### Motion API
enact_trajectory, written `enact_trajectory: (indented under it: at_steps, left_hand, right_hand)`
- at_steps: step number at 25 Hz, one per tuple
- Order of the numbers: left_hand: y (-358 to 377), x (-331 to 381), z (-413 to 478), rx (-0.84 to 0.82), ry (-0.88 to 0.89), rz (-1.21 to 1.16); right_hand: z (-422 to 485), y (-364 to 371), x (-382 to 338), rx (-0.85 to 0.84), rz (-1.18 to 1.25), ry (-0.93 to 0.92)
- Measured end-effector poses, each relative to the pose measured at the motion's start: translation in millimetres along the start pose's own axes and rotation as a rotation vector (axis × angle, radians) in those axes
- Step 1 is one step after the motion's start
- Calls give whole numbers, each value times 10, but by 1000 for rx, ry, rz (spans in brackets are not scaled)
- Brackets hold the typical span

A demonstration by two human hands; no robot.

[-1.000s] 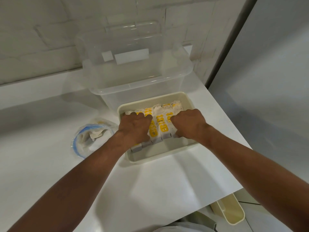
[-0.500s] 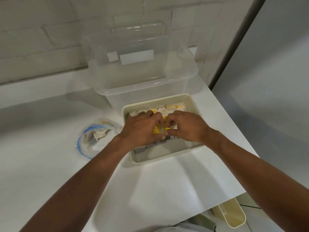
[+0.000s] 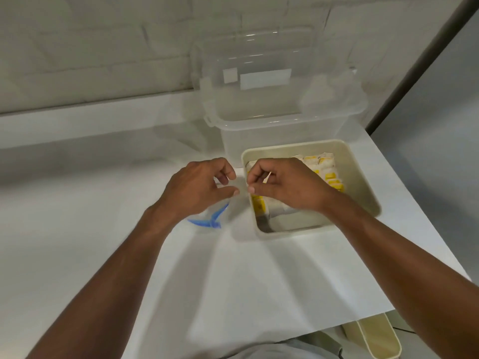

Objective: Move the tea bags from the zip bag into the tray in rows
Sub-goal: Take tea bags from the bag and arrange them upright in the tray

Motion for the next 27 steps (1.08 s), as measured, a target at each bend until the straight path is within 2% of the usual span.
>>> enact_trajectory:
  at_steps: [8,12,17,20,22,24,25,27]
  left_hand:
    - [97,-557,-192,-64,-32,-32]
    - [196,-745,-250,-97,-18,129]
    - [431,-840,-441,-126,84,397]
    - [399,-831,-471,-108,80,320]
    - [163,-768,-436,55,74,209]
    - [-66,-728,-366,232,77,196]
    - [-87,-753,-284,235,57,242]
    - [21,-872,-49,67,-32,307]
  right_hand:
    - [324,542,-332,-59,-258,42]
    - [405,843,-423,-100,-536,58]
    - [302,1360,-448,-210,-916,45]
    - [256,1388,-396,-223,-928,113]
    - [310,1332,-363,-138,-883,168]
    - [375,1338,-290,-87,-812,228]
    - [393,1366,-235,-93,-781,262]
    - [414,1409,-151,-116,-733,317]
Point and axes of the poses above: each hand's wrist, its own z-axis towards the middle knuckle, its own y-axis out of the palm, x = y × z, the point moved 10 cm from there along z, towards the middle knuckle
